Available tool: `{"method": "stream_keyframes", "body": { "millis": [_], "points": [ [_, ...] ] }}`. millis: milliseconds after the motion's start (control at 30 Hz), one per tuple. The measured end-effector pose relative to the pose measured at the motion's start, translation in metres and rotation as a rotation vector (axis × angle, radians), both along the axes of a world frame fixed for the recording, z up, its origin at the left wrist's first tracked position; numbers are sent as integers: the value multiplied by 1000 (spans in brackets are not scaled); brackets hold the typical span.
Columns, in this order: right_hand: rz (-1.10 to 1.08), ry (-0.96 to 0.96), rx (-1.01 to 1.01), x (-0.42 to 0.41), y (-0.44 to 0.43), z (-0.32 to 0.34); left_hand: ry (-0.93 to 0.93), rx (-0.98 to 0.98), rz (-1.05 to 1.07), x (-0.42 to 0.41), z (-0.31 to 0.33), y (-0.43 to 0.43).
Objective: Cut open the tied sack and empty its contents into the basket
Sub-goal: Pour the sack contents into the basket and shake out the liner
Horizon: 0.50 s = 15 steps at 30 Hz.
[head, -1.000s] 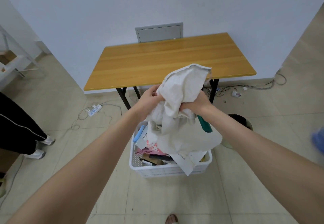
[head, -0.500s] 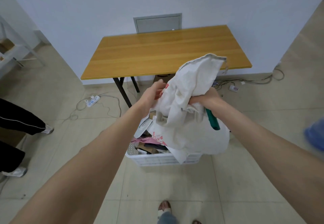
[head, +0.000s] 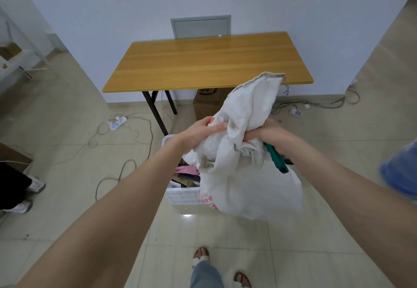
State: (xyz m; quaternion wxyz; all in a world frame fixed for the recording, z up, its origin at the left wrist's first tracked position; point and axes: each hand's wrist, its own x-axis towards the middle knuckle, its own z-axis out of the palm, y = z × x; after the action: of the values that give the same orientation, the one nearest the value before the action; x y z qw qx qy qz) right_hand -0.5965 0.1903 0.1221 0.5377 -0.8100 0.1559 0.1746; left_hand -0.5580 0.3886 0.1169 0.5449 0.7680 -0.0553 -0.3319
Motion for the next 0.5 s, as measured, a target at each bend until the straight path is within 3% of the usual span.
{"method": "stream_keyframes", "body": {
  "millis": [200, 333, 500],
  "points": [
    [120, 21, 112, -16, 24, -16, 104, -6, -35, -22, -4, 20],
    [173, 62, 87, -17, 50, -28, 45, 138, 191, -36, -11, 33],
    [219, 103, 170, -25, 75, -47, 23, 175, 363, -50, -24, 56]
  ]
}}
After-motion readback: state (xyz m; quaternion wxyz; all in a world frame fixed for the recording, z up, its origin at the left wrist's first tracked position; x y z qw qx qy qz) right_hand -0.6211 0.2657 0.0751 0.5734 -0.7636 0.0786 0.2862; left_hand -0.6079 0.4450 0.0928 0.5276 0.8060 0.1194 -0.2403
